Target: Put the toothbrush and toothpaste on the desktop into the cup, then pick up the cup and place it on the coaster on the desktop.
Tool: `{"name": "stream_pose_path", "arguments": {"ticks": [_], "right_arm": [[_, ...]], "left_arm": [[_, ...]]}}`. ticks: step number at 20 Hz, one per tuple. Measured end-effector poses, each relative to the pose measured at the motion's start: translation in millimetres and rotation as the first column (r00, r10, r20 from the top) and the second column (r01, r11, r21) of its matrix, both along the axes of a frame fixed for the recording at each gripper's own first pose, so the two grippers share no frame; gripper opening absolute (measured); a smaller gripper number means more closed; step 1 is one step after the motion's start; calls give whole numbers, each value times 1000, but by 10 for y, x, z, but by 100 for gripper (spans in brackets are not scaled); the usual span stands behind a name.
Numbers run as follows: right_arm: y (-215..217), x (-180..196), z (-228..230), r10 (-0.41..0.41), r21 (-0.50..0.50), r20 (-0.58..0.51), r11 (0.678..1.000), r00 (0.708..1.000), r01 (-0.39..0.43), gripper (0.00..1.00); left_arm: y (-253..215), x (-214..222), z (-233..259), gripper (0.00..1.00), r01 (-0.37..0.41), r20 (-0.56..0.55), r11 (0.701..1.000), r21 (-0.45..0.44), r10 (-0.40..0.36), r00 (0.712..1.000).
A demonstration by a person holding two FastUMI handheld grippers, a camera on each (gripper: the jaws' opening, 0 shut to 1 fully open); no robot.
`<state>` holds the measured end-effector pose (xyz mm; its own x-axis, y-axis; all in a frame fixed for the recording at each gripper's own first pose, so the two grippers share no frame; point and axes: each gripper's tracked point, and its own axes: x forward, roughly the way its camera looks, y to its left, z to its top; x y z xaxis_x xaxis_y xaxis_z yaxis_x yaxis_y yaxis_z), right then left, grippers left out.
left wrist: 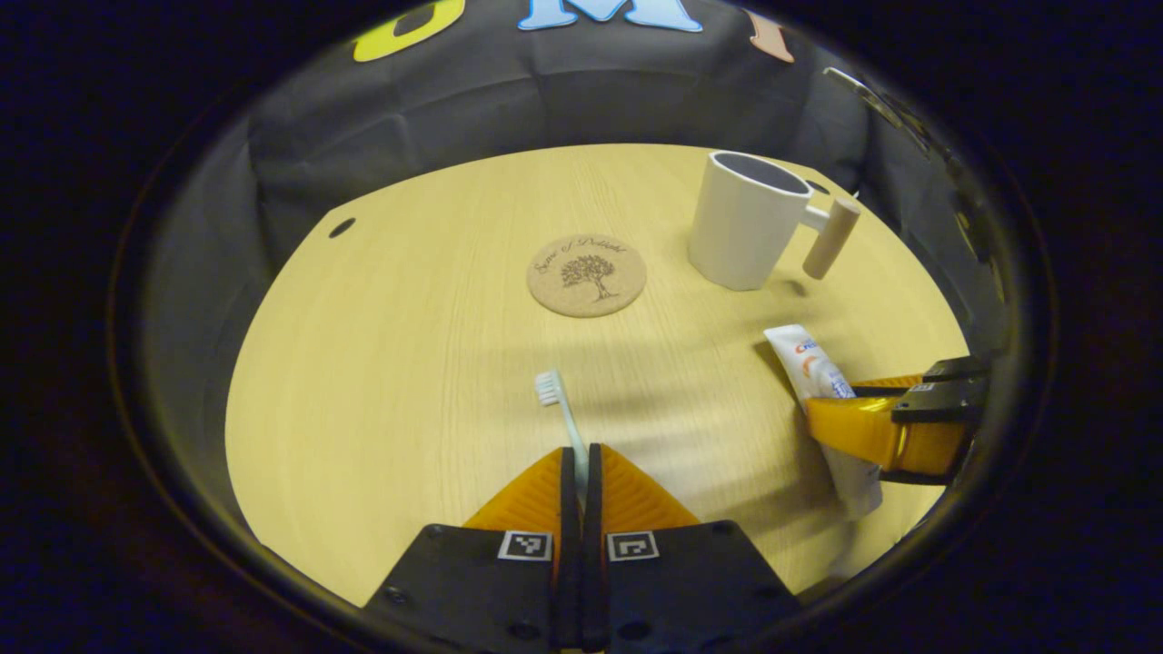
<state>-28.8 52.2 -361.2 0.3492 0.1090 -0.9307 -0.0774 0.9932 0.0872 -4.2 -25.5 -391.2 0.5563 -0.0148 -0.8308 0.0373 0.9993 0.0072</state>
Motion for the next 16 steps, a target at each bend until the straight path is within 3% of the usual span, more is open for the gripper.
{"name": "stream_pose_path", "arguments": {"ticks": [7,16], "right_arm": [[42,3,7,17,58,37,998,999,-19,9],[133,-40,575,24,168,149,985,989,-49,8]], "left_arm": [[20,103,85,8,4,65,1000,9,-5,998],[151,218,513,8,-7,181,1000,-3,7,984]]}}
